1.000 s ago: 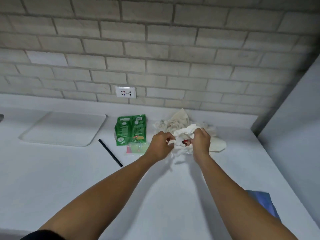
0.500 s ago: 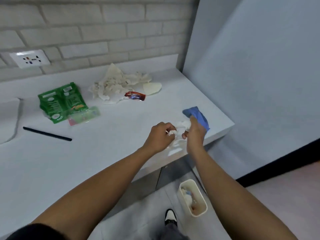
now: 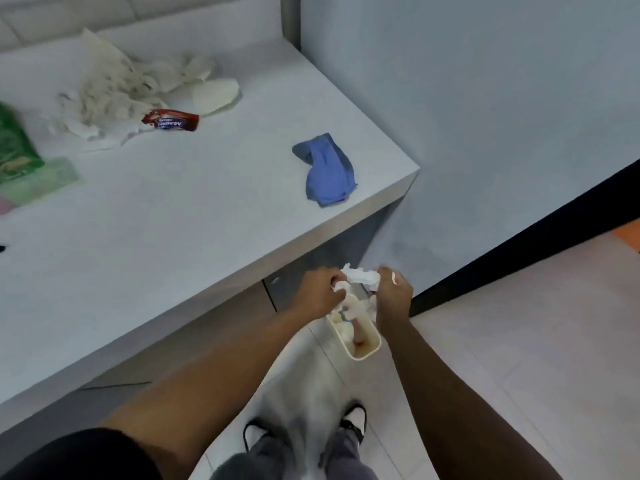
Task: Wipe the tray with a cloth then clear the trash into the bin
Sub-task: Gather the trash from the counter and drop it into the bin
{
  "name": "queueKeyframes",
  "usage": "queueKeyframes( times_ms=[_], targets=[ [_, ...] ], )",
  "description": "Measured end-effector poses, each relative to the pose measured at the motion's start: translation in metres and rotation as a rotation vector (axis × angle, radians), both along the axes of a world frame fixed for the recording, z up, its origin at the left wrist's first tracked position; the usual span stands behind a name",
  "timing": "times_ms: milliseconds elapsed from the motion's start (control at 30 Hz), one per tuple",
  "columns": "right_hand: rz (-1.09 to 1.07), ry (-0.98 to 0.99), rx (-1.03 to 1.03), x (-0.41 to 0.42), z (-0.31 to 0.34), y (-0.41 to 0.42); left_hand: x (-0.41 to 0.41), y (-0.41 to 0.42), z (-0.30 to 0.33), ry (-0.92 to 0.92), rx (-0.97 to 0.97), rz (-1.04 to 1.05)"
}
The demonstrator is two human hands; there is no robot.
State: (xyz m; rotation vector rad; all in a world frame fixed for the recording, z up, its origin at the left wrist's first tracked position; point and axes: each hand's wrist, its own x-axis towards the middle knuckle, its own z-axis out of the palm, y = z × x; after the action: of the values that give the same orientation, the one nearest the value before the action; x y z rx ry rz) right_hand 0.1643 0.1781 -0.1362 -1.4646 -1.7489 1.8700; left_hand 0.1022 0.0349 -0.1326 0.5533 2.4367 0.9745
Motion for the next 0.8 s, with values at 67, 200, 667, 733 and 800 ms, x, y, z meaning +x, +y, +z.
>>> queueKeyframes(
  times_ms=[67, 200, 667, 733, 800],
  targets=[
    [0.027, -0.029, 0.027, 0.003, -0.035, 0.012, 0.004, 0.015, -0.039, -0.054, -0.064, -0.007],
    [-0.057, -0.07, 0.025, 0.01, -0.116, 0.034, 0.009, 0.035, -0.131, -0.103, -0.188, -0.08],
    [-0.049, -0.104, 0.041, 0.028, -0.442, 0.061, -0.009, 0.109, -0.467, -0.159, -0.143, -0.045],
    [-0.058, -0.113, 0.044, 0.028, -0.464, 0.059, -0.009, 0.109, -0.49, -0.204, -0.15, -0.039],
    [0.0, -0.118, 0.038, 0.03, -0.481, 0.057, -0.009, 0.104, -0.505, -0.243, -0.183, -0.097]
  ],
)
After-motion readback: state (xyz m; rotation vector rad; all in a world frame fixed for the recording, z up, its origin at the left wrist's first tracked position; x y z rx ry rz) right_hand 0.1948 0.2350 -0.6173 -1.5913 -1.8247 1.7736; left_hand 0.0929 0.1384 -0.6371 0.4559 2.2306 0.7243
